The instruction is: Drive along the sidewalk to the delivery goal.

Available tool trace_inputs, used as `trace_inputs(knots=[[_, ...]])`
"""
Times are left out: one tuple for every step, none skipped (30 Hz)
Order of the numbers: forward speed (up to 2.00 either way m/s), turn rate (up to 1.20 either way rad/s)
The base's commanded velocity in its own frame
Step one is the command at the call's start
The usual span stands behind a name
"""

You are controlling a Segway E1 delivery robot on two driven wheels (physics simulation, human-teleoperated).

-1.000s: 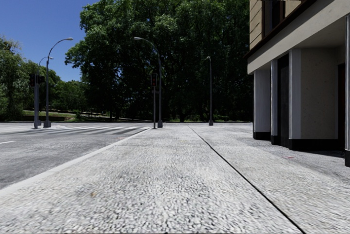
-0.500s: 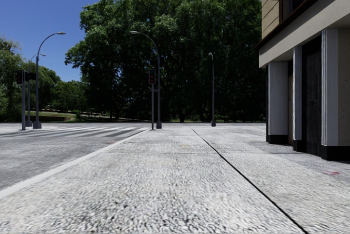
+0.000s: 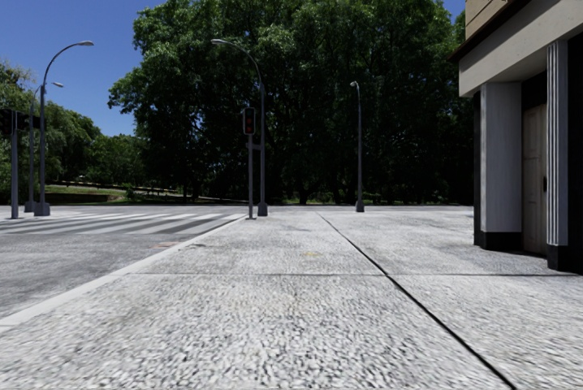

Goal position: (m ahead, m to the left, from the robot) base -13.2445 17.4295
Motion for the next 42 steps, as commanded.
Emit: trace_inputs(knots=[[2.00,0.00],[2.00,0.00],[2.00,0.00],[2.00,0.00],[2.00,0.00],[2.00,0.00],[2.00,0.00],[2.00,0.00],[2.00,0.00],[2.00,0.00],[2.00,0.00],[2.00,0.00],[2.00,0.00],[2.00,0.00],[2.00,0.00],[2.00,0.00],[2.00,0.00],[2.00,0.00],[2.00,0.00],[2.00,0.00],[2.00,0.00],[2.00,0.00],[2.00,0.00],[2.00,0.00],[2.00,0.00],[2.00,0.00],[2.00,0.00],[2.00,0.00],[2.00,0.00],[2.00,0.00],[2.00,0.00],[2.00,0.00],[2.00,0.00],[2.00,0.00],[2.00,0.00],[2.00,0.00],[2.00,0.00],[2.00,0.00],[2.00,0.00],[2.00,0.00],[2.00,0.00],[2.00,0.00]])
